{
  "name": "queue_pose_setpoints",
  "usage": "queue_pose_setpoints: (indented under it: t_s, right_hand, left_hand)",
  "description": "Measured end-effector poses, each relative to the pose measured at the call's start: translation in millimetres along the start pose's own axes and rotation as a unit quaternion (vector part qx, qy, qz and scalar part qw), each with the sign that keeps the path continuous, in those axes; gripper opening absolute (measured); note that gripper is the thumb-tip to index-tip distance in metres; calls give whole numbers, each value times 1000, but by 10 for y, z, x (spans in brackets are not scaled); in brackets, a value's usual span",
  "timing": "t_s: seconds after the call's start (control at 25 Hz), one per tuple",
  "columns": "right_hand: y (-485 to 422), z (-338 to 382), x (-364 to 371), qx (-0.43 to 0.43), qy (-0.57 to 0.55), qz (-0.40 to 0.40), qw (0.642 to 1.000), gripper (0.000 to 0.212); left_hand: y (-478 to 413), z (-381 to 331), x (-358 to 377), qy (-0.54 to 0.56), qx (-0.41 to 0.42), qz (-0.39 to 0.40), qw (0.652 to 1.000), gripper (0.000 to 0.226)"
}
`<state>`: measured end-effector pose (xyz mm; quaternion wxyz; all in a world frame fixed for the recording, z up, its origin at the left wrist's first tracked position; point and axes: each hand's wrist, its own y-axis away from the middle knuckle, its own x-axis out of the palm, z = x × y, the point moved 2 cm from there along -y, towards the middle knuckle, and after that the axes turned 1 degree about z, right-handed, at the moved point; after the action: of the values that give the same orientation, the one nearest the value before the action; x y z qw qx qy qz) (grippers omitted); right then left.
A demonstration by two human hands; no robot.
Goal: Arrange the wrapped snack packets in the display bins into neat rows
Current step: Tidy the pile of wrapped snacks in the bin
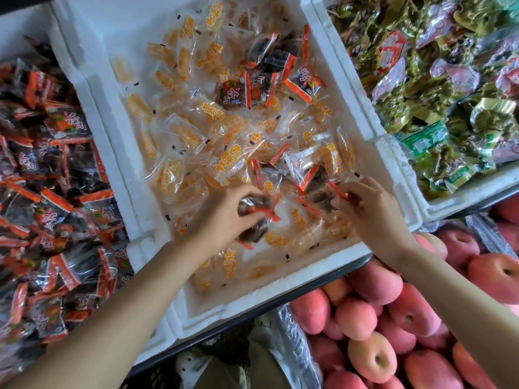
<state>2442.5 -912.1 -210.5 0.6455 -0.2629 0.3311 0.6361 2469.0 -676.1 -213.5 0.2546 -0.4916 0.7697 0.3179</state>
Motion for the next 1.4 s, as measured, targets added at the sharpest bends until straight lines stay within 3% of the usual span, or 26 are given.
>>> queue_pose_setpoints:
  t_s: [0.08, 0.16, 0.28, 0.44, 0.52, 0.6, 0.72, 0.92, 0.96, 1.12, 1.2, 1.28, 1.4]
  right_hand:
    - [22, 183, -22, -17, -32, -7, 999, 12]
    - [35, 370, 46, -25, -71, 33, 997, 11]
    - [47, 603, 254, 1, -126, 115, 985, 21]
    - [52, 713, 404, 3, -126, 125, 984, 10]
    - [54, 732, 452, 10, -140, 124, 982, 11]
    - [57, 757, 489, 11, -128, 126, 984, 17]
    - [54, 808, 537, 7, -140, 107, 984, 25]
    - [-25, 877, 589, -3, -187, 127, 974, 14]
    - [-85, 866, 566, -28, -170, 139, 975, 7]
    - [-590, 687, 465, -120, 67, 143, 980, 40]
    - [-744, 590, 472, -107, 160, 126, 973, 42]
    - [-780, 500, 488, -64, 167, 116, 977, 44]
    - [-789, 402, 469, -50, 192, 165, 966, 66]
  left_hand:
    - [28, 6, -141, 79, -33, -117, 989, 24]
    - [73, 30, -182, 168, -72, -171, 968, 16]
    - [169, 13, -69, 287, -120, -159, 937, 11]
    - [303, -78, 9, 364, -156, -126, 910, 7]
    - [361, -85, 35, 410, -172, -59, 894, 28]
    - [417, -91, 42, 402, -174, -22, 899, 41]
    - [453, -43, -2, 393, -178, -39, 901, 50]
    - [420, 60, -119, 340, -174, -48, 923, 53]
    - [401, 89, -143, 326, -170, -56, 928, 54]
    - [313, 190, -271, 311, -161, -94, 932, 55]
    - [274, 217, -320, 299, -155, -116, 934, 52]
    - [246, 219, -354, 299, -154, -130, 933, 50]
    - [226, 201, -372, 301, -155, -127, 933, 50]
